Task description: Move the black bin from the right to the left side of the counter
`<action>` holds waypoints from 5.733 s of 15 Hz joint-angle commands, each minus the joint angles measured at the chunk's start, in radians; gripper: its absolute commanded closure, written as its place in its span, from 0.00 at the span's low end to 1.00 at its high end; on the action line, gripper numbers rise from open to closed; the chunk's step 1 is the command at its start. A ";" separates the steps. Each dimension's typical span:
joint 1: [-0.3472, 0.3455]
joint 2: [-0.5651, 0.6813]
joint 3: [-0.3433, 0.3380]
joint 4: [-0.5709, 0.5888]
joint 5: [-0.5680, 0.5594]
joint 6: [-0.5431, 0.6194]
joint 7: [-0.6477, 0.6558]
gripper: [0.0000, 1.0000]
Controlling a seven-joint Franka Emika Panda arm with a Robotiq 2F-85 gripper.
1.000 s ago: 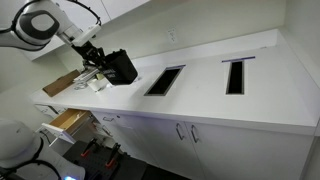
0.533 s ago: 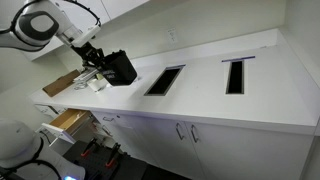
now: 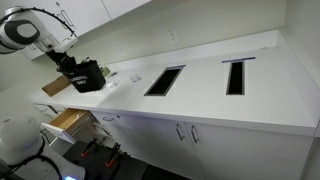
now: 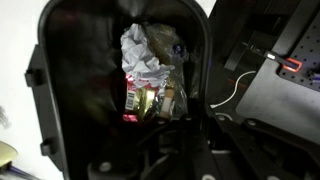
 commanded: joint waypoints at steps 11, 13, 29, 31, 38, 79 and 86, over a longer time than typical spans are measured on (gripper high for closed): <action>0.136 0.310 0.172 0.256 0.117 0.027 -0.324 0.91; 0.134 0.335 0.176 0.275 0.117 0.027 -0.335 0.91; 0.088 0.843 0.357 0.726 -0.086 0.136 -0.346 0.98; 0.085 0.903 0.383 0.800 -0.065 0.124 -0.402 0.98; 0.105 1.039 0.443 0.963 -0.095 0.083 -0.450 0.98; 0.171 0.683 0.426 0.961 -0.120 -0.208 -0.329 0.00; 0.160 0.698 0.445 0.979 -0.133 -0.207 -0.339 0.00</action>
